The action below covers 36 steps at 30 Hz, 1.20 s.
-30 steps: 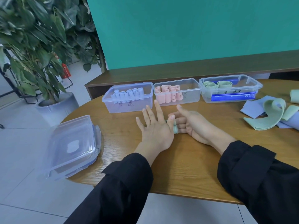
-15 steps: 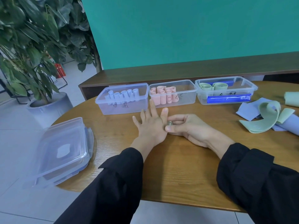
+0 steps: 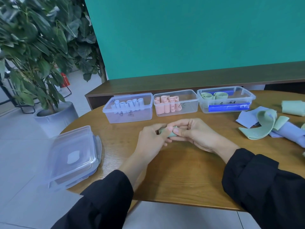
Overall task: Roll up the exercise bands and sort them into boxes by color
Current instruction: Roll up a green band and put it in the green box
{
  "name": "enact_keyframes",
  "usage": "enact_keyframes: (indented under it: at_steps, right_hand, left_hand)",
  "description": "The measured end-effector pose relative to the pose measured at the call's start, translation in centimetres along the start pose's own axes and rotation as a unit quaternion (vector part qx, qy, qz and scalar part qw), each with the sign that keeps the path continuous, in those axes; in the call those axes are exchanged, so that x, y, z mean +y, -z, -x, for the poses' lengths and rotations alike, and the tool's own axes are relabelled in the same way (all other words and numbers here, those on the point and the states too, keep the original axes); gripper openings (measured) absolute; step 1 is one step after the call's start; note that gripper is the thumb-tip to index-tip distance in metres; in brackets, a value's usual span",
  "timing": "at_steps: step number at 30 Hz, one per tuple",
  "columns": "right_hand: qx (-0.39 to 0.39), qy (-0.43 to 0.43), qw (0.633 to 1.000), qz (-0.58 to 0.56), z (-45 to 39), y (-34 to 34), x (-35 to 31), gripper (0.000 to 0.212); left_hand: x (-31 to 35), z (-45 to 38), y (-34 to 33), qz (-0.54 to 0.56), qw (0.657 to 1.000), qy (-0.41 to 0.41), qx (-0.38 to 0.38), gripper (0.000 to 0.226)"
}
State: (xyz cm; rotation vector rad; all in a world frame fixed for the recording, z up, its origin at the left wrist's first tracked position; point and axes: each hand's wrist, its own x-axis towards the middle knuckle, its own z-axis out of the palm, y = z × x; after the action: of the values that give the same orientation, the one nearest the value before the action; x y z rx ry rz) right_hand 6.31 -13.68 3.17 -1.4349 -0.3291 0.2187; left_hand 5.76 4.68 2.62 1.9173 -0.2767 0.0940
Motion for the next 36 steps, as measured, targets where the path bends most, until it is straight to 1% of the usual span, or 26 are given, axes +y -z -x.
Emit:
enact_keyframes:
  at_steps: [2,5,8,12,16,17,20,24,25,28,30,33,34,36]
  right_hand:
    - [-0.002,0.002,0.999,0.037,0.6,-0.1,-0.6,0.027]
    - [-0.007,0.009,0.995,0.103,1.9,-0.2,-2.1,0.024]
    - [0.003,0.021,0.986,0.163,3.7,-0.2,-4.0,0.024]
    - [0.050,0.037,0.982,0.177,6.2,0.7,-6.1,0.023]
    - [0.129,0.061,0.978,0.154,7.9,1.9,-7.4,0.024]
    - [0.143,0.074,0.972,0.168,8.1,2.3,-7.7,0.023]
    - [0.179,0.105,0.941,0.269,8.2,3.7,-9.0,0.014]
    - [0.193,0.101,0.911,0.351,7.2,6.4,-10.8,0.008]
    - [0.196,0.097,0.901,0.375,6.7,7.3,-11.2,0.008]
    - [0.224,0.077,0.878,0.415,5.0,10.9,-12.1,0.011]
    - [0.259,0.062,0.846,0.462,3.7,13.9,-12.6,0.012]
    - [0.285,0.026,0.770,0.571,1.9,18.8,-12.5,0.018]
    - [0.286,0.014,0.751,0.595,1.3,20.4,-12.3,0.019]
    - [0.280,-0.003,0.730,0.624,-0.1,23.1,-11.6,0.020]
  left_hand:
    - [0.4,0.9,0.3,0.052,0.999,0.009,-0.011,0.022]
    - [0.9,2.1,0.4,0.111,0.993,0.014,-0.044,0.028]
    - [1.7,2.9,-0.2,0.142,0.989,0.001,-0.042,0.026]
    - [3.5,3.0,-2.2,0.175,0.984,-0.009,-0.029,0.028]
    - [5.6,2.5,-4.4,0.191,0.981,-0.016,-0.004,0.030]
    - [6.2,2.3,-4.8,0.188,0.982,-0.025,-0.001,0.029]
    - [7.9,1.3,-6.1,0.178,0.983,-0.045,-0.013,0.030]
    - [8.7,-1.4,-7.8,0.155,0.984,-0.074,-0.055,0.030]
    - [8.6,-2.3,-8.2,0.142,0.985,-0.082,-0.061,0.035]
    - [7.8,-4.7,-9.2,0.083,0.990,-0.088,-0.067,0.070]
    - [6.9,-5.6,-9.7,0.050,0.992,-0.090,-0.067,0.078]
    - [4.2,-6.2,-10.3,-0.003,0.995,-0.094,-0.043,0.069]
    - [3.2,-6.3,-10.6,-0.015,0.996,-0.087,-0.023,0.065]
    - [1.8,-6.6,-11.0,-0.024,0.997,-0.067,0.022,0.060]
